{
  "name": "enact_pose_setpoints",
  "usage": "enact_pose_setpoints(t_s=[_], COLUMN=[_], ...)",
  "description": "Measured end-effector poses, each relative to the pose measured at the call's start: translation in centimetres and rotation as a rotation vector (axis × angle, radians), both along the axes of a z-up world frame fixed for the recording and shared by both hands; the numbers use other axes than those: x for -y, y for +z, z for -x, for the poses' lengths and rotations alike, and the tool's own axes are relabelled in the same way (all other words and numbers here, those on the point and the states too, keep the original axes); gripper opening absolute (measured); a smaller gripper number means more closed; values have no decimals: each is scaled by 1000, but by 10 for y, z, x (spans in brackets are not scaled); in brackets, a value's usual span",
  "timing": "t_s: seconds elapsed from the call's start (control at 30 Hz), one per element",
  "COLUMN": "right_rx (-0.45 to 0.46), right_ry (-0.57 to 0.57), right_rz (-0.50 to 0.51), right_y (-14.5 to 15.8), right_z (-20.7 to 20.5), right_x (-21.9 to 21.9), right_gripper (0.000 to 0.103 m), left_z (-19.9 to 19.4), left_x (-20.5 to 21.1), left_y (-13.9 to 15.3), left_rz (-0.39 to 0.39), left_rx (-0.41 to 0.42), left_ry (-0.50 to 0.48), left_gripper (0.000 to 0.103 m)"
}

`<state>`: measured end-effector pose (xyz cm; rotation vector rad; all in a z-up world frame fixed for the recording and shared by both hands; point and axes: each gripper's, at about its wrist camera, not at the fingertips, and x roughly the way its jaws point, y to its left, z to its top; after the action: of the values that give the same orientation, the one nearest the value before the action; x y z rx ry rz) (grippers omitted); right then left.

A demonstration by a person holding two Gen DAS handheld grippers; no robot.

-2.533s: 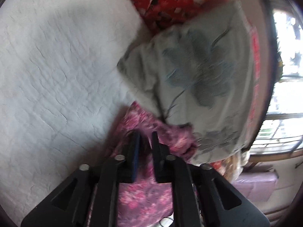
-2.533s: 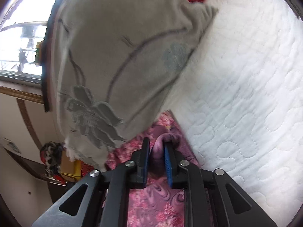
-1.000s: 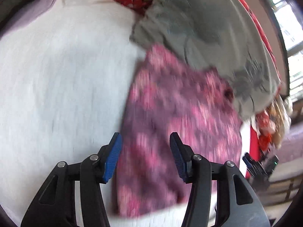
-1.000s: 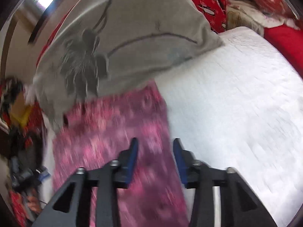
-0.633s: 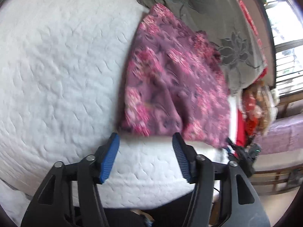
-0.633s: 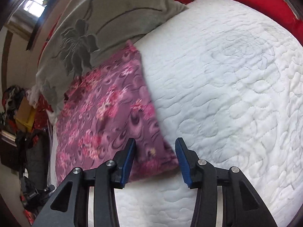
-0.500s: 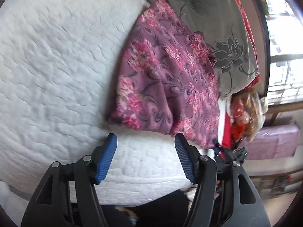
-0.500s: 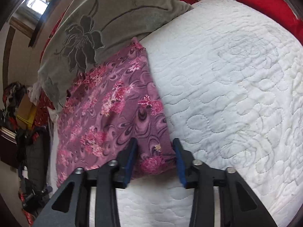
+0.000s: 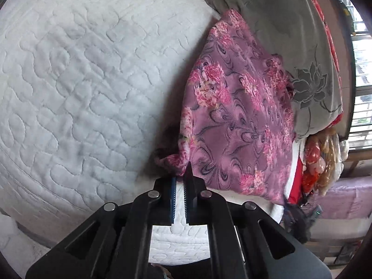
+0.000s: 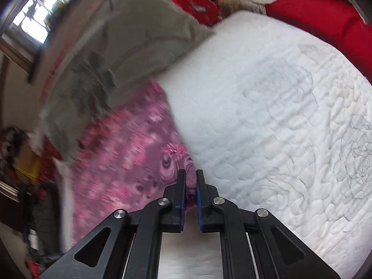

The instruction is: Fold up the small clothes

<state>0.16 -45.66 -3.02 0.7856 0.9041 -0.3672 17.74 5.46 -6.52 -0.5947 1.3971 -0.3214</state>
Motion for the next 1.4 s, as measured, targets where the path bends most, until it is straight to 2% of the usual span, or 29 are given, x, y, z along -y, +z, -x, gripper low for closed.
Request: enact_pose_setpoints(t_s=[0.03, 0.1, 0.13, 0.27, 0.4, 0.43, 0.53, 0.63, 0.77, 0.87, 0.93, 1.0, 1.07, 1.13, 1.2, 1.23, 1.27, 1.3, 1.37, 1.4], right_rx=[-28, -17, -1, 26, 81, 92, 105, 92, 60, 25, 47, 67, 76, 53, 41, 62, 80, 125, 262, 286], right_ry=[0, -18, -14, -5, -20, -26, -23, -3, 17, 24, 29, 28, 22, 22, 48, 99, 128, 142, 142, 124], right_rz=[-16, 18, 35, 110, 163, 164, 158, 141, 85, 46, 26, 20, 24, 15, -10, -30, -8, 23, 47, 64], right_y=[-5, 4, 16, 61, 104, 110, 118, 109, 77, 56, 50, 45, 36, 23, 10, 7, 11, 19, 37, 40], right_z=[-1, 4, 7, 21, 36, 37, 34, 26, 7, -23, -43, -61, -84, -106, -123, -132, -137, -138, -130, -128], right_x=[-4, -10, -15, -27, -35, -36, -41, -42, -32, -16, -5, 5, 17, 27, 31, 28, 24, 21, 19, 22], right_gripper=[7, 8, 13, 13, 15, 19, 28, 28, 31, 31, 31, 36, 48, 49, 48, 33, 8, 8, 6, 6], left_z=[2, 6, 8, 16, 31, 34, 39, 38, 30, 12, -7, -27, -45, -64, -83, -95, -102, -107, -118, -122], left_x=[-3, -11, -15, -31, -40, -38, -33, -20, -2, 11, 26, 43, 58, 72, 86, 93, 97, 100, 107, 109], left_y=[1, 9, 15, 39, 60, 63, 69, 63, 58, 56, 53, 51, 52, 52, 53, 56, 57, 59, 57, 53], left_rz=[4, 25, 30, 58, 60, 45, 4, -22, -59, -87, -99, -119, -137, -160, -178, -182, -181, -180, -209, -234], left_rx=[-3, 10, 25, 96, 158, 172, 208, 181, 178, 194, 180, 175, 186, 197, 207, 217, 228, 244, 280, 290], left_ry=[1, -8, -12, -38, -86, -101, -131, -167, -213, -207, -209, -214, -223, -231, -236, -237, -233, -229, -211, -199], left_gripper=[4, 4, 4, 6, 29, 34, 38, 40, 40, 41, 41, 41, 41, 41, 41, 41, 41, 42, 51, 53])
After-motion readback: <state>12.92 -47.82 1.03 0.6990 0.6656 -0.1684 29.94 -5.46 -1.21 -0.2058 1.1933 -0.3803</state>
